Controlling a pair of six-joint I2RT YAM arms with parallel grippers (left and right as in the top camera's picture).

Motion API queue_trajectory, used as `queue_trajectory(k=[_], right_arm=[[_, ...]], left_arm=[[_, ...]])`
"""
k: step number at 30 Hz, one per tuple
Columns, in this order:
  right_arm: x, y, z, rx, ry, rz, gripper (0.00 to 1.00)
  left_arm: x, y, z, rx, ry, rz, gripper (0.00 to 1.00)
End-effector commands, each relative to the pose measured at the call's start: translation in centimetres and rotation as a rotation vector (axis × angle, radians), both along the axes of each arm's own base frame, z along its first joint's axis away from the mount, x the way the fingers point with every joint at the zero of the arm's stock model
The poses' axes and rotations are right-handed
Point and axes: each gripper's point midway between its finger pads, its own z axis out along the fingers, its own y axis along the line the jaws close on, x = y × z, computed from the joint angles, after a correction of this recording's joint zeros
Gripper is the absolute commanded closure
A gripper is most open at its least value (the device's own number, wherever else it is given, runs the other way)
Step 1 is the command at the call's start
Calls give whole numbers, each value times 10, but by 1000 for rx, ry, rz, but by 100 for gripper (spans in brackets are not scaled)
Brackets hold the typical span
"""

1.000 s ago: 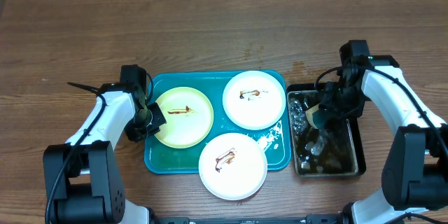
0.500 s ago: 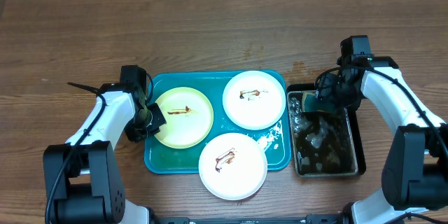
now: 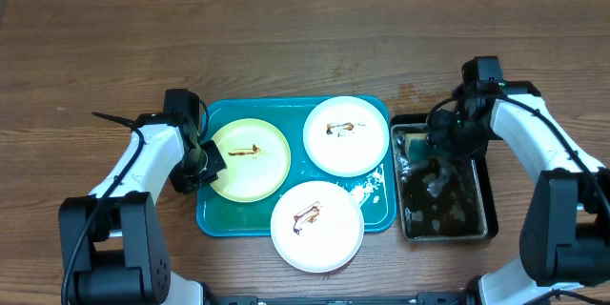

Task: Clean dirty plates on tray and stack at the side
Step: 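Dip and swish the sponge in the soapy water with the right gripper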

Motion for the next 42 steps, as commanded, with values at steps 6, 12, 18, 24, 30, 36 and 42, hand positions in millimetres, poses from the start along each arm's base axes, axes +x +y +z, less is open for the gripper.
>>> queue_trajectory(k=[6, 12, 18, 24, 30, 36, 42], right_arm=[[-26, 11, 31, 66, 103, -34, 39], [-34, 12, 40, 75, 144, -35, 38], [-18, 12, 55, 74, 90, -36, 6], [-9, 12, 55, 74, 54, -34, 8], [-38, -23, 52, -133, 179, -133, 12], [-42, -36, 52, -202, 192, -168, 10], [-13, 23, 56, 109, 72, -38, 20]], left_arm=[[5, 2, 2, 18, -9, -8, 93], [5, 2, 2, 18, -10, -12, 92], [5, 2, 2, 17, -9, -11, 93], [4, 2, 2, 17, -7, -11, 92], [4, 2, 2, 18, -7, -12, 92], [4, 2, 2, 17, -6, -11, 92], [4, 2, 2, 17, -6, -11, 92]])
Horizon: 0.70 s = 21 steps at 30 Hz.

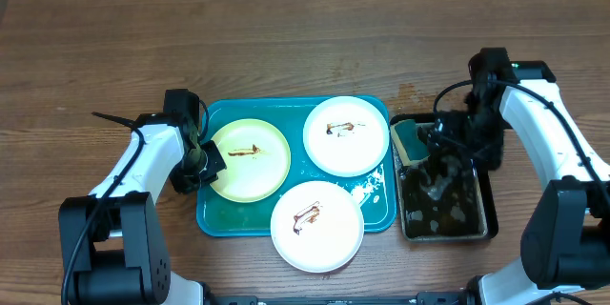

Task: Clean dirty plates on tray and stack at the side
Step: 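Dip and swish the sponge in the soapy water with the right gripper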

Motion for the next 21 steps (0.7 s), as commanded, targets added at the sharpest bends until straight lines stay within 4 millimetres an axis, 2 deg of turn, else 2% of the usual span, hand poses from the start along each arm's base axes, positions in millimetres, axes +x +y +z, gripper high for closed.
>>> queue_trajectory(k=[1, 2, 4, 12, 15, 16, 21], right_arm=[[16, 31, 17, 143, -103, 55, 24], [19, 34, 15, 140, -119, 68, 28], [19, 40, 9, 137, -129, 90, 31], [-2, 46, -20, 79, -79, 142, 44], [-7, 46, -28, 83, -69, 143, 60], [-8, 46, -30, 83, -69, 143, 63], [-2, 47, -38, 85, -104, 145, 62]], left_arm=[[4, 2, 2, 17, -9, -11, 92], [4, 2, 2, 17, -8, -11, 92], [4, 2, 2, 17, -8, -11, 92], [3, 2, 2, 16, -5, -12, 92], [3, 2, 3, 16, -5, -12, 92], [3, 2, 2, 16, -5, -12, 92], [3, 1, 2, 16, -5, -12, 92]])
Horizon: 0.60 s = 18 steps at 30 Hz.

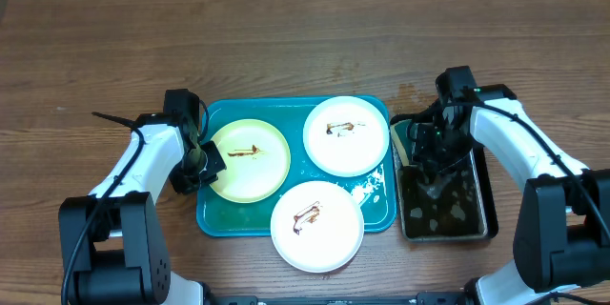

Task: Clean dirty plates on tray and stack at the side
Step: 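Dip and swish the sponge in the soapy water with the right gripper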

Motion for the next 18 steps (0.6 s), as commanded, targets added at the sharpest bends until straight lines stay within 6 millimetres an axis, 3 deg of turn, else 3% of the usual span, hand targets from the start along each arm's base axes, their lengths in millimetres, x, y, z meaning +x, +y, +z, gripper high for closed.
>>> queue_trajectory(k=[1, 9, 18], right_arm=[[3, -1, 6, -2, -40, -1, 63], [2, 13, 10, 80, -31, -7, 67], [3, 13, 10, 79, -30, -28, 67]], left_arm=[[5, 1, 2, 13, -10, -12, 92], [5, 1, 2, 13, -10, -12, 92], [5, 1, 2, 13, -13, -12, 92]])
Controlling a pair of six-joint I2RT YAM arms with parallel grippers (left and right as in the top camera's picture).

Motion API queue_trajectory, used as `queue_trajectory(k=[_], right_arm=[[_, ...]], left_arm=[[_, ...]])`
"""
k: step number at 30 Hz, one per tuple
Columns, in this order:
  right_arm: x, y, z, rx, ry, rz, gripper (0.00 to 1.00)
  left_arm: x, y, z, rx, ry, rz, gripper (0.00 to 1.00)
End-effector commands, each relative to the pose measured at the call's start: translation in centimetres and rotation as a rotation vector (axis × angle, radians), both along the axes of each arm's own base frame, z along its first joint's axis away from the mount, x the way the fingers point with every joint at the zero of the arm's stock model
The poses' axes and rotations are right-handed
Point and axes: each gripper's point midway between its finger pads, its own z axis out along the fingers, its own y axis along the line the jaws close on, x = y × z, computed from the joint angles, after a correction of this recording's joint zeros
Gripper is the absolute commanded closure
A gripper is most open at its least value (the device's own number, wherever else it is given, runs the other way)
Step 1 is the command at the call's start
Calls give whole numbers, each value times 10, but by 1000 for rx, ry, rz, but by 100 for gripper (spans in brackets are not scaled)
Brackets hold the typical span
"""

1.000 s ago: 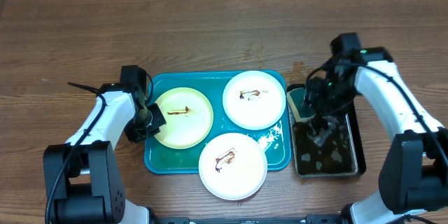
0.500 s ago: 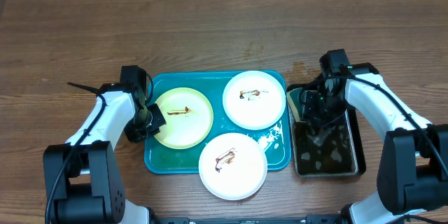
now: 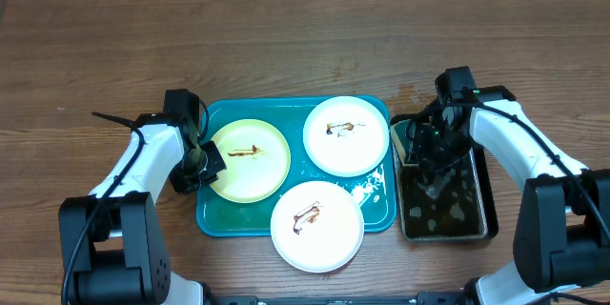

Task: Clean dirty plates on tray and stack at the side
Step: 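Dip and swish the sponge in the soapy water with the right gripper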

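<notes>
Three smeared plates lie on the teal tray (image 3: 213, 221): a yellow plate (image 3: 255, 167) at the left, a white plate (image 3: 346, 143) at the back right and a white plate (image 3: 316, 233) at the front. My left gripper (image 3: 204, 168) sits on the yellow plate's left rim and looks shut on it. My right gripper (image 3: 425, 147) is down in the black tub (image 3: 488, 212), over the sponge (image 3: 402, 140). Only a sliver of the sponge shows at the tub's back left. The wrist hides the right fingers.
The tub holds dark brown water and stands right beside the tray's right edge. A wet patch (image 3: 412, 93) marks the wood behind the tub. Bare table lies behind the tray and to the far left.
My right gripper has hardly shifted over the sponge in the tub. The left gripper, the plates and the tray are where they were.
My right gripper first hung over the tub with the sponge showing beside it. Then it stood farther right, leaving the sponge fully in view. After that it was down over the sponge, where it stays. My left gripper kept to the yellow plate's rim throughout.
</notes>
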Motion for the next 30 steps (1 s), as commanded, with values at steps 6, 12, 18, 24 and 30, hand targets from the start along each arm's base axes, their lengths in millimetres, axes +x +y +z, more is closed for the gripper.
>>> queue_trajectory(k=[6, 12, 18, 24, 30], right_arm=[[3, 2, 8, 14, -31, -16, 67], [5, 1, 4, 6, -27, -30, 67], [2, 0, -8, -3, 6, -31, 69], [2, -27, -18, -164, 13, -65, 74], [8, -60, -20, -361, -13, -136, 74]], left_arm=[[5, 1, 2, 13, -12, -12, 92], [5, 1, 2, 13, -12, -12, 92], [5, 1, 2, 13, -12, -12, 92], [5, 1, 2, 13, -12, -12, 92], [5, 1, 2, 13, -11, -12, 92]])
